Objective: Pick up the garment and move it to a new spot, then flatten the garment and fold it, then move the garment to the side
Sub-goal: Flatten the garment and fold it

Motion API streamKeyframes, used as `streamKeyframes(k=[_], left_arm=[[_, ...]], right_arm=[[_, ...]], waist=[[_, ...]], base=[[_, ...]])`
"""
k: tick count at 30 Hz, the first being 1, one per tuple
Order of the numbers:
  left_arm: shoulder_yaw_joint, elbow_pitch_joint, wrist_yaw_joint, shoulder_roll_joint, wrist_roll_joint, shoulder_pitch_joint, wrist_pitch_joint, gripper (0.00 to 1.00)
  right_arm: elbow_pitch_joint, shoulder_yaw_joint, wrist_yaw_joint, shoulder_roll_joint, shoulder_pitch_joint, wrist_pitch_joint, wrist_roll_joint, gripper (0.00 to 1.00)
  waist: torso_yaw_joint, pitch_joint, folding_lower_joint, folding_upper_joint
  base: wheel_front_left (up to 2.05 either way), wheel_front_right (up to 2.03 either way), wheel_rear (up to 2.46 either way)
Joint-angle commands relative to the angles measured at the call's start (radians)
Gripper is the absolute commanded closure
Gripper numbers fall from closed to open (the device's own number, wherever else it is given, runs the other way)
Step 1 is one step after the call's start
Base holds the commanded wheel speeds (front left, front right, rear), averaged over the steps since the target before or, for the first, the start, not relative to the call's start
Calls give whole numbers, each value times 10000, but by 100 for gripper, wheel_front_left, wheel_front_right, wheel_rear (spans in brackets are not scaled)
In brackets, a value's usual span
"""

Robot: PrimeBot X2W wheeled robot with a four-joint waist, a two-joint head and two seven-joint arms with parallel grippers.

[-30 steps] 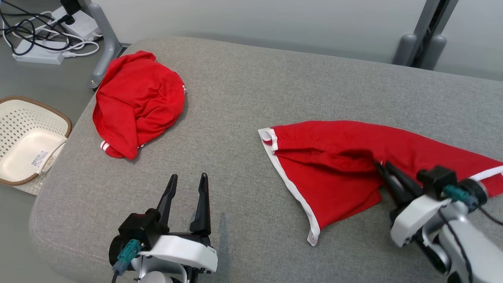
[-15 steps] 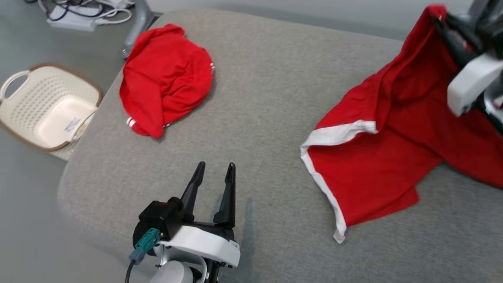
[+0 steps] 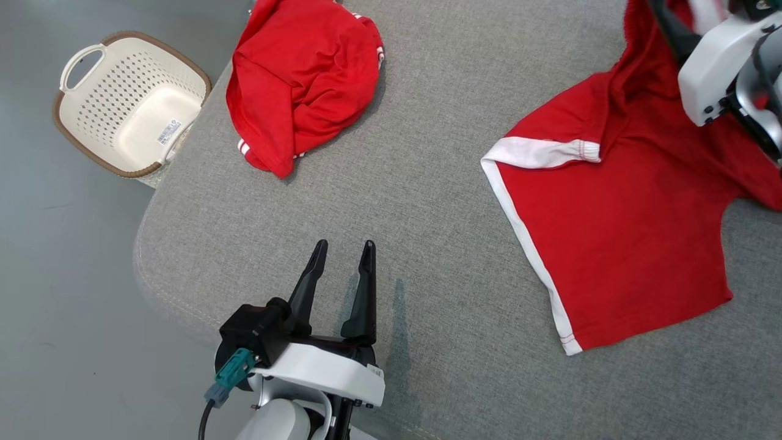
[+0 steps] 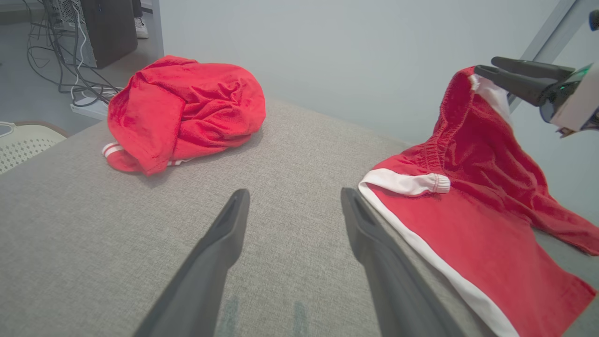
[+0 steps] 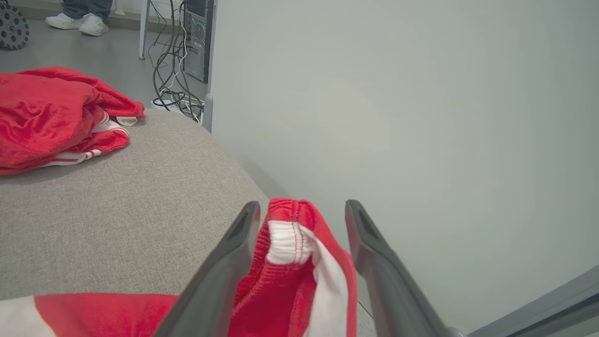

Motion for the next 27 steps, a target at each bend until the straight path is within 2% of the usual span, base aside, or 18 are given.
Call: streamKeyframes(k=[1, 8, 17, 22, 27], left_arm=[[-17, -20, 76, 34, -64, -221, -42, 0], [-103, 263, -92, 38, 38, -424, -42, 0], [588, 538, -208, 38, 513, -462, -42, 0], [1206, 647, -331, 37, 850, -410, -42, 0], [1833, 743, -458, 38, 1156, -203, -42, 0]], right_arm=[[310, 223, -5, 72, -159, -171, 288, 0], [980, 939, -3, 143, 268, -437, 1086, 0], [411, 522, -3, 311, 919, -959, 1769, 0], [-1042, -1159, -3, 58, 2052, -951, 1466, 0], [-2537, -3295, -3, 69, 3945, -956, 595, 0]], waist=[[7, -3, 0, 0], [-171, -467, 0, 0], [-1535, -1216, 0, 0], [-2532, -1649, 0, 0], [-3395, -2057, 0, 0]], base=[[0, 0, 0], [0, 0, 0], [0, 0, 0], [0, 0, 0], [0, 0, 0]])
